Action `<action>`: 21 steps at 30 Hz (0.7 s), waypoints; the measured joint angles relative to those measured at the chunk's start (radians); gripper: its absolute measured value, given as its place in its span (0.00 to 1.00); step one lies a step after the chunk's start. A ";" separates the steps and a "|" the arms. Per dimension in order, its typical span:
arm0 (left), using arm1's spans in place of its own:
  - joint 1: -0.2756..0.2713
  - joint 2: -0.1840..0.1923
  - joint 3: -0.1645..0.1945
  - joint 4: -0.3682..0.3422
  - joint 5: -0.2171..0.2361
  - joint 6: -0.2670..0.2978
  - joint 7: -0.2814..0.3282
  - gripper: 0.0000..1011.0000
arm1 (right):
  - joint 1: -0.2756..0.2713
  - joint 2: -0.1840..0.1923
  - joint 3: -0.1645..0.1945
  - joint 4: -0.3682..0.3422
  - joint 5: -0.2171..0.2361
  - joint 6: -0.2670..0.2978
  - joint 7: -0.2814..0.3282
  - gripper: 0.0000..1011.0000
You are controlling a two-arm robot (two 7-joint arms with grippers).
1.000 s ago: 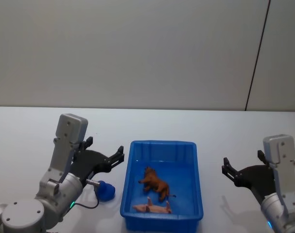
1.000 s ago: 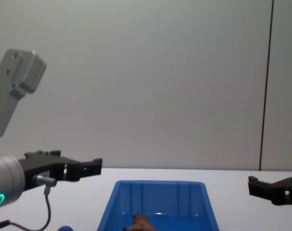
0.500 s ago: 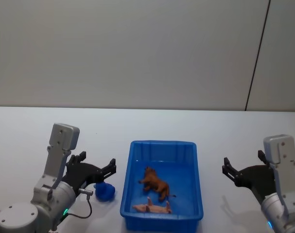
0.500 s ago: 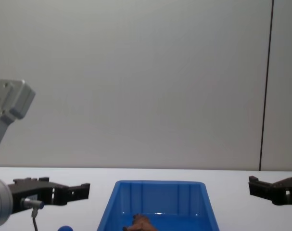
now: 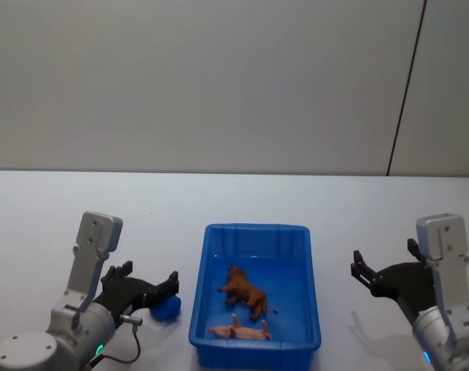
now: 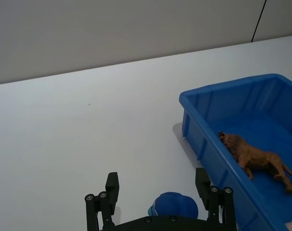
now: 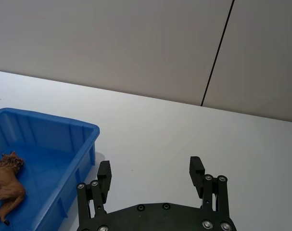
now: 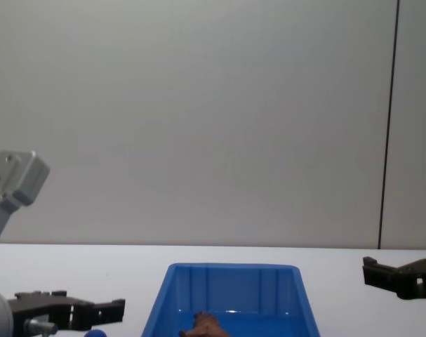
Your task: Pick up the two dolls from the table and place them into the box.
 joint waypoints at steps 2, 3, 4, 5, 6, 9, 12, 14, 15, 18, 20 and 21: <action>-0.001 -0.001 0.000 0.007 0.000 0.002 -0.003 0.99 | 0.000 0.000 0.000 0.000 0.000 0.000 0.000 0.99; -0.001 -0.002 0.000 0.010 0.000 0.003 -0.005 0.99 | 0.000 0.000 0.000 0.000 0.000 0.000 0.000 0.99; -0.003 -0.004 0.001 0.022 0.003 0.006 -0.009 0.99 | 0.000 0.000 0.000 0.000 0.000 0.000 0.000 0.99; -0.004 -0.004 0.001 0.025 0.004 0.007 -0.010 0.99 | 0.000 0.000 0.000 0.000 0.000 0.000 0.000 0.99; -0.004 -0.005 0.001 0.029 0.005 0.008 -0.012 0.99 | 0.000 0.000 0.000 0.000 0.000 0.000 0.000 0.99; -0.008 -0.008 0.002 0.045 0.010 0.010 -0.018 0.99 | 0.000 0.000 0.000 0.000 0.000 0.000 0.000 0.99; -0.011 -0.011 0.003 0.060 0.015 0.012 -0.025 0.99 | 0.000 0.000 0.000 0.000 0.000 0.000 0.000 0.99; -0.014 -0.013 0.004 0.071 0.018 0.012 -0.031 0.99 | 0.000 0.000 0.000 0.000 0.000 0.000 0.000 0.99; -0.014 -0.014 0.004 0.074 0.019 0.012 -0.033 0.99 | 0.000 0.000 0.000 0.000 0.000 0.000 0.000 0.99; -0.017 -0.017 0.005 0.086 0.023 0.013 -0.041 0.94 | 0.000 0.000 0.000 0.000 0.000 0.000 0.000 0.99; -0.019 -0.018 0.006 0.091 0.025 0.013 -0.045 0.90 | 0.000 0.000 0.000 0.000 0.000 0.000 0.000 0.99; -0.021 -0.019 0.006 0.095 0.027 0.013 -0.049 0.85 | 0.000 0.000 0.000 0.000 0.000 0.000 0.000 0.99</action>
